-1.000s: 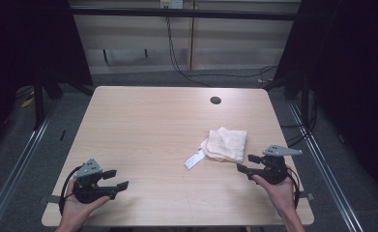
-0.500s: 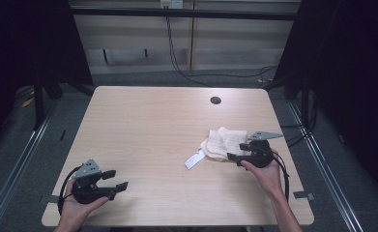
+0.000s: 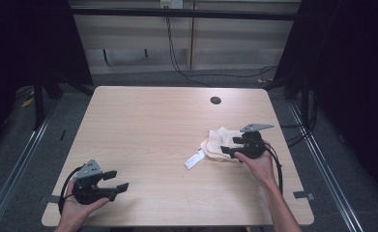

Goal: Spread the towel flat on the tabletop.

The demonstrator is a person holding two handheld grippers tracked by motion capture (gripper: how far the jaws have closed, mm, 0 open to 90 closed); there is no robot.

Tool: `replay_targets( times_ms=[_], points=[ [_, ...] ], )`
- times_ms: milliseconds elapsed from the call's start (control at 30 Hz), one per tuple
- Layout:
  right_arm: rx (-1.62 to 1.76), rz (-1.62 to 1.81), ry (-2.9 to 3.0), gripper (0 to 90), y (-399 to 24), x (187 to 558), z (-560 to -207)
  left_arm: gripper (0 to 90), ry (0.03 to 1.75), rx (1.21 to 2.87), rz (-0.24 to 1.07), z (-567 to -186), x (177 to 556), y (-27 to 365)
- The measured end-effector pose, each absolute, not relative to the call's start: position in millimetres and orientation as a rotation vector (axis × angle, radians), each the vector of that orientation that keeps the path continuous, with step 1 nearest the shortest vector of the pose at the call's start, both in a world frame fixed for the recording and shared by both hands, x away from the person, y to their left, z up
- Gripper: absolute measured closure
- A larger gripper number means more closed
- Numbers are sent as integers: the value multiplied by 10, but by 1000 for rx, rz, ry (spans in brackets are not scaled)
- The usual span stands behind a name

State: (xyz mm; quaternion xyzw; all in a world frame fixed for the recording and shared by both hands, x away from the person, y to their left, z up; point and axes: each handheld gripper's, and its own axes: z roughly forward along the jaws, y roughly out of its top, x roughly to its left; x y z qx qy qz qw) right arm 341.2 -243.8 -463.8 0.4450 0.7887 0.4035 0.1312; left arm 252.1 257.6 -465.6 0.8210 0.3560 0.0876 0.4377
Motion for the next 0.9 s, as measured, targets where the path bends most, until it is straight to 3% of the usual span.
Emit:
replay_targets(
  times_ms=[400,567,700,900],
  points=[
    [1258,1089,2371,292,-2248,3653,-4735,311,900,2044,212,-4662,2550,2578],
    [1262,1041,2405,332,-2234,3690,-4873,310,905,2030,219,-4659,2511,2624],
    [1278,1002,2412,375,-2230,3688,-4957,309,903,2031,220,-4658,2506,2630],
    [1259,957,2395,522,-2225,3694,-4970,310,890,2046,209,-4663,2515,2609]
  ],
)
